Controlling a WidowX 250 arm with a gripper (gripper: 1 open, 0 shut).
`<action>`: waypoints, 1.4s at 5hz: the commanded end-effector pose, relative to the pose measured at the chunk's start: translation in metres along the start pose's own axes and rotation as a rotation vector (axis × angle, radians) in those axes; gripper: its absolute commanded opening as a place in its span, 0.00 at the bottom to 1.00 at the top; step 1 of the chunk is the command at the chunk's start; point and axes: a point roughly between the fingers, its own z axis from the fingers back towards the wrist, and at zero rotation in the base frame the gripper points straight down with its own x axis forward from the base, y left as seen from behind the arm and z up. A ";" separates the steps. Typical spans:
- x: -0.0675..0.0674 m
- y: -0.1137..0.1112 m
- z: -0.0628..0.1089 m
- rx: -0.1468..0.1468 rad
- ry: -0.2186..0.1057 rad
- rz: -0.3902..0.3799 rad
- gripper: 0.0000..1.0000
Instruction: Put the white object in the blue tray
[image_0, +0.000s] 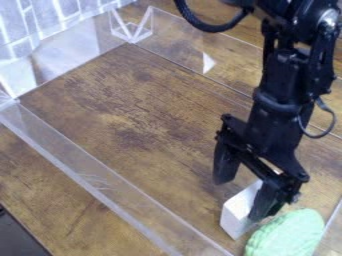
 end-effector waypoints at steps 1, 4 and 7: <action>0.007 0.004 0.007 0.001 -0.049 -0.007 1.00; 0.010 0.015 -0.005 -0.011 -0.053 -0.005 1.00; 0.008 0.016 0.005 -0.025 -0.060 0.073 0.00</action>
